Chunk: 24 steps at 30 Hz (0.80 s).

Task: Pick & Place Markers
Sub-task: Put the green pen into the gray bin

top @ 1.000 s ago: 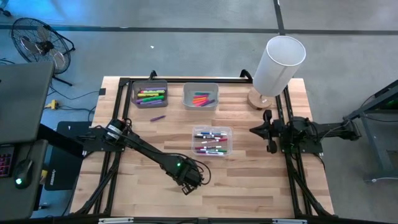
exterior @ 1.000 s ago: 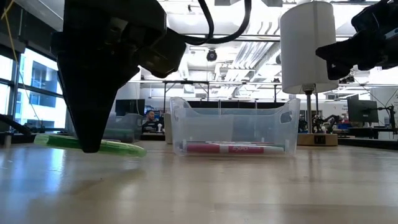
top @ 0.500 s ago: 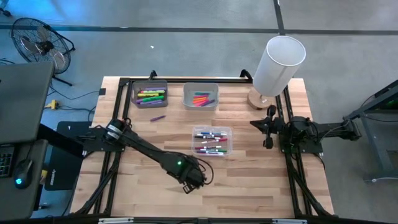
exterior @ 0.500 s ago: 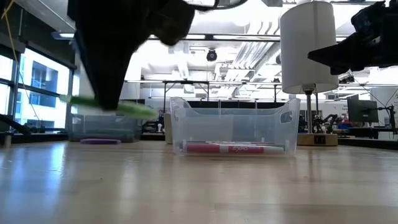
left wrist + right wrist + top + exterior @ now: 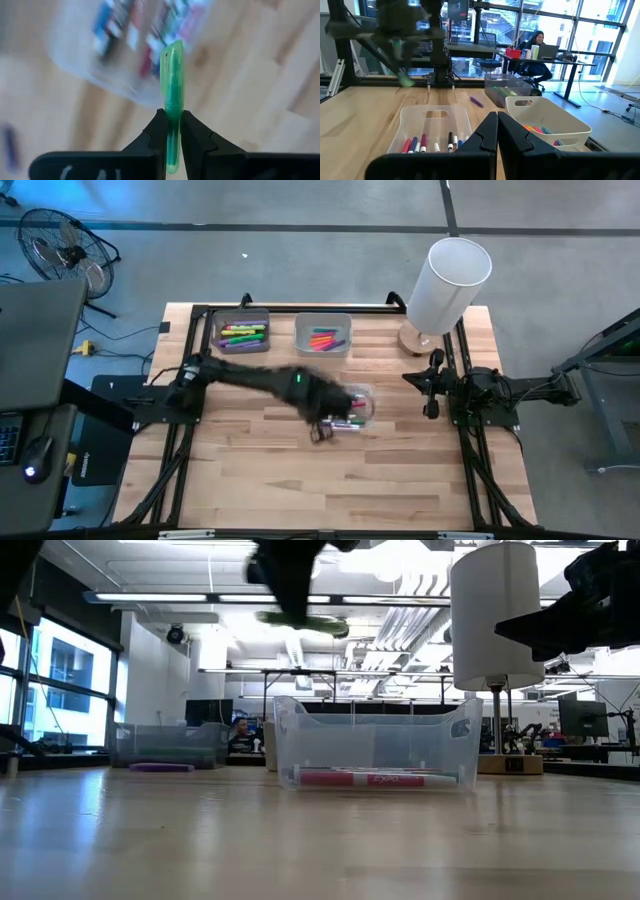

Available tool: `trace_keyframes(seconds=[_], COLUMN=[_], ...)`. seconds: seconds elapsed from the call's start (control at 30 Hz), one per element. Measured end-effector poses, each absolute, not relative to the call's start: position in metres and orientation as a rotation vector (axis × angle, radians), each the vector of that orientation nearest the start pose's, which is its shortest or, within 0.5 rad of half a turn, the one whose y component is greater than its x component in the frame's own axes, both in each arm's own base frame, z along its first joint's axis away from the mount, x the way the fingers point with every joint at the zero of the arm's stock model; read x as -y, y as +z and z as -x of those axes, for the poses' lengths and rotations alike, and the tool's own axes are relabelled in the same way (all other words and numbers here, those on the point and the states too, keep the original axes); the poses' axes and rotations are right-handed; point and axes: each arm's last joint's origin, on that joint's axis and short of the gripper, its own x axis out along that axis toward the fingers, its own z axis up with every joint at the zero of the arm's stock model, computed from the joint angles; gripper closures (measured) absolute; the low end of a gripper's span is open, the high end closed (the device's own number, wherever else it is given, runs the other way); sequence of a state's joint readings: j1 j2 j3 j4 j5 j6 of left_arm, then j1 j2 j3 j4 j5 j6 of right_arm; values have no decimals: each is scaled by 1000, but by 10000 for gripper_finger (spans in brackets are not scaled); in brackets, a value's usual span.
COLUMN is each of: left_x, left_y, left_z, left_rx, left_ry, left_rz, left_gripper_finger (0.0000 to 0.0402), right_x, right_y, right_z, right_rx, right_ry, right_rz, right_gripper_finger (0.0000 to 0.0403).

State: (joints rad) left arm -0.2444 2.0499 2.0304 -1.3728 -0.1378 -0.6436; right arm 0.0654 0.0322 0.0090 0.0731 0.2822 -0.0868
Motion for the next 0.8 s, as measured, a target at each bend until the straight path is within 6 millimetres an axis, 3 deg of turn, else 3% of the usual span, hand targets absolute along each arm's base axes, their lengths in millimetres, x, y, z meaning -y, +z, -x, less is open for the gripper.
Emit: trace_keyframes(seconds=[0.17, 0.4, 0.63, 0.8], left_x=[30, -78, -169, -206], left_y=[323, 330, 314, 296], left_z=[-405, -401, -392, -384], left_rx=[-1259, -1258, -1169, -1116], left_ry=[346, 352, 318, 303], left_rz=[154, 46, -36, -27], left_gripper_finger=[376, 376, 376, 376], right_x=[2, 2, 2, 2], right_y=[171, 171, 171, 171], right_z=[-98, -98, -98, -98], right_rx=[41, 42, 43, 45], right_ry=[-218, -217, -216, -216], right_rz=[78, 77, 77, 77], right_gripper_finger=[402, 402, 402, 402])
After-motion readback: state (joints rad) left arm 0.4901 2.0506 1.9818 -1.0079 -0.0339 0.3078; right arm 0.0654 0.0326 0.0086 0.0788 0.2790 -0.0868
